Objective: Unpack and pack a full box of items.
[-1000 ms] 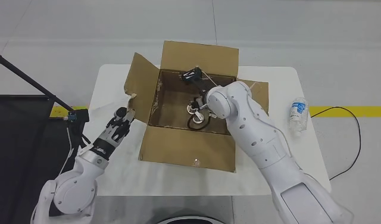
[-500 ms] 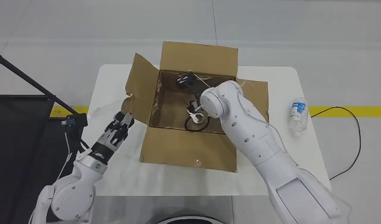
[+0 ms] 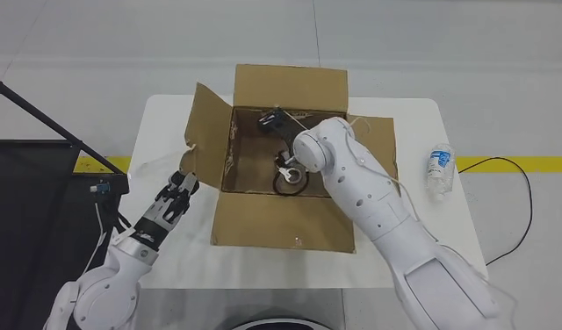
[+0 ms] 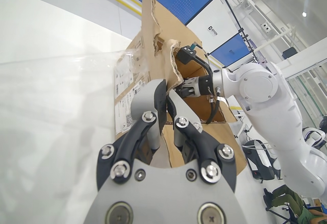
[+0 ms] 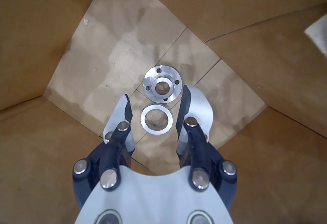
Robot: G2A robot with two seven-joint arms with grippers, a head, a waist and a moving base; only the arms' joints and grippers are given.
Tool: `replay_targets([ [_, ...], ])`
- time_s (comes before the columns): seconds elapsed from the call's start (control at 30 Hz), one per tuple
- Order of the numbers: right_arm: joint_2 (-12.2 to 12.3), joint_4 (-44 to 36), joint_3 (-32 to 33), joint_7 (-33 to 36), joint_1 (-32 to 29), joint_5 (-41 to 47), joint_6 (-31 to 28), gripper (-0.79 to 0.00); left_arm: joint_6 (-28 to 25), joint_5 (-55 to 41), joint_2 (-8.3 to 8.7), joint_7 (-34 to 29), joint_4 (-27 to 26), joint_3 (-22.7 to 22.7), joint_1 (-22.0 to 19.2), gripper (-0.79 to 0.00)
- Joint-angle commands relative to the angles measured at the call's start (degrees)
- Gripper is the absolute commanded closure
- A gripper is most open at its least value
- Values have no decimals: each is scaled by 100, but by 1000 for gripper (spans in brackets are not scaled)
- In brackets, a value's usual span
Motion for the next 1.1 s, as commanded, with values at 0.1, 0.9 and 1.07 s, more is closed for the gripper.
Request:
replay_targets([
  [0.1,-55,372,4,-44,97,230,-135,-425,-17,-37,13,41,-92,-23,154,0],
  [0.9,-510,1537,-546,-368,616,238,-112,-323,-158,-247,94,-51,-229,-79,425,0],
  [1.07,-592,1756,-584,-437,698,287,-147,-323,-161,-276,111,-63,-228,-75,423,0],
])
